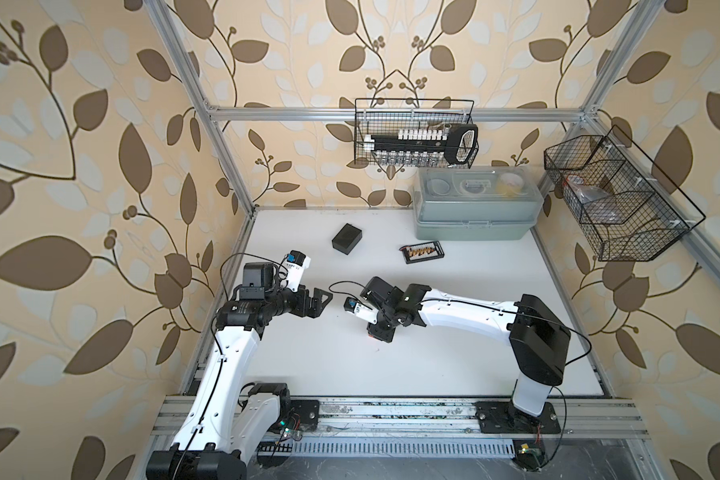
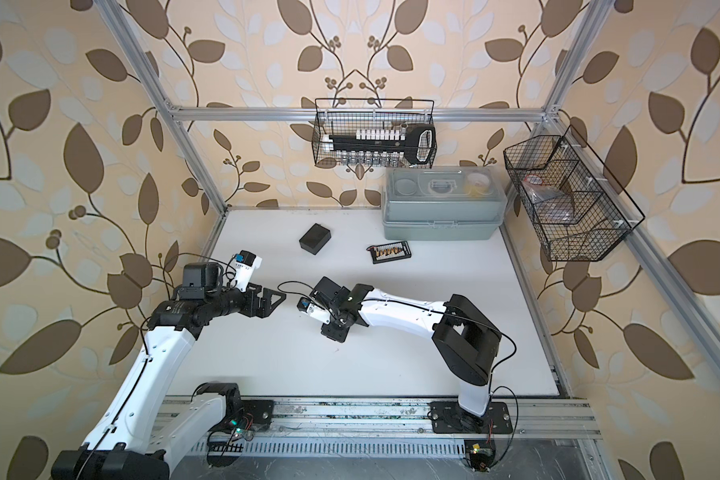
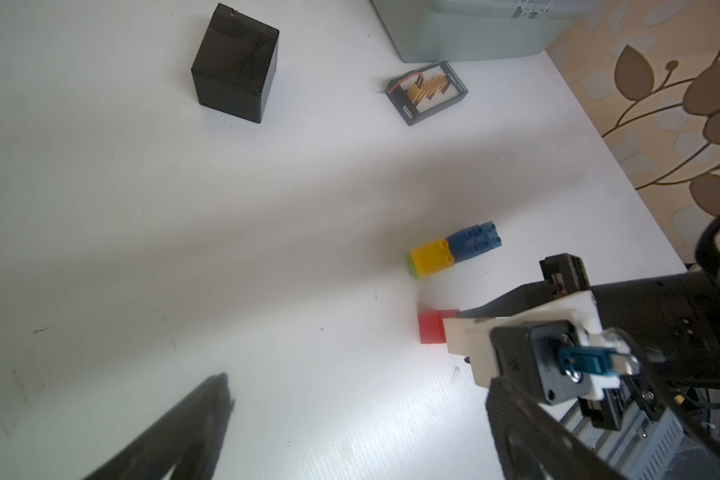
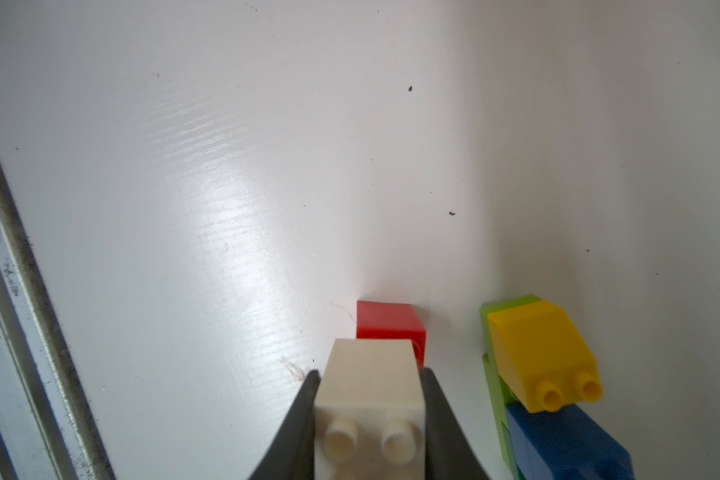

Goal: Assemble a fork with lego
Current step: Assemble the lego brick with the lego brick.

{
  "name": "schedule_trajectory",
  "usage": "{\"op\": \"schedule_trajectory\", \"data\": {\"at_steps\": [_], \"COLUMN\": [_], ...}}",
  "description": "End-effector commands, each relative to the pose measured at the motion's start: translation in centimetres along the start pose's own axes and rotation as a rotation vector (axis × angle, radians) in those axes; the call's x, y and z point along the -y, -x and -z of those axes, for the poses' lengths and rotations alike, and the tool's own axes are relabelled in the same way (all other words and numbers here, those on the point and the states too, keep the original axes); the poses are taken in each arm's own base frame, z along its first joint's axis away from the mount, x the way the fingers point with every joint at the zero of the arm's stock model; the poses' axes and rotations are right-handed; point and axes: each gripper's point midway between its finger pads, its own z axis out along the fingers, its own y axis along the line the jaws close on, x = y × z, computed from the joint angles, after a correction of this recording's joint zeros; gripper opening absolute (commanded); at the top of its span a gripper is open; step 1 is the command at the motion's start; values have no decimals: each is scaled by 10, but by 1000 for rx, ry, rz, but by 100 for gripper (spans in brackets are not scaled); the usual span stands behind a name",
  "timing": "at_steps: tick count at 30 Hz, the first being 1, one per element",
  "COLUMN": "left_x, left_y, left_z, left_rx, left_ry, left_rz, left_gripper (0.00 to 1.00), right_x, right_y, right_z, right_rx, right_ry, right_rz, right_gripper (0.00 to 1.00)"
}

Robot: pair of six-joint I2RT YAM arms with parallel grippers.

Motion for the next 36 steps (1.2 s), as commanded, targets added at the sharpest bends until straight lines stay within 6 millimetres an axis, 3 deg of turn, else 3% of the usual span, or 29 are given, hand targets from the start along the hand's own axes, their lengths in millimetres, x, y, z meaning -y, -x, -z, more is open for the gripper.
{"op": "schedule_trajectory", "data": {"at_steps": [1, 21, 36], "left_x": [2, 2, 2], "left_y": [0, 1, 2], "left_z": [0, 0, 0], "left_rx": [-4, -9, -13], "left_ry": [-3, -3, -3], "left_rz": [-19, -10, -10], "left_gripper": [99, 99, 99], "right_x": [-2, 11, 9], "right_y": [-13, -24, -32], "right_z": [-12, -14, -17], "right_rx": [-38, -47, -78], "right_ry": [-2, -18, 61], "right_rz": [13, -5, 13], "right_gripper": [0, 0, 0]}}
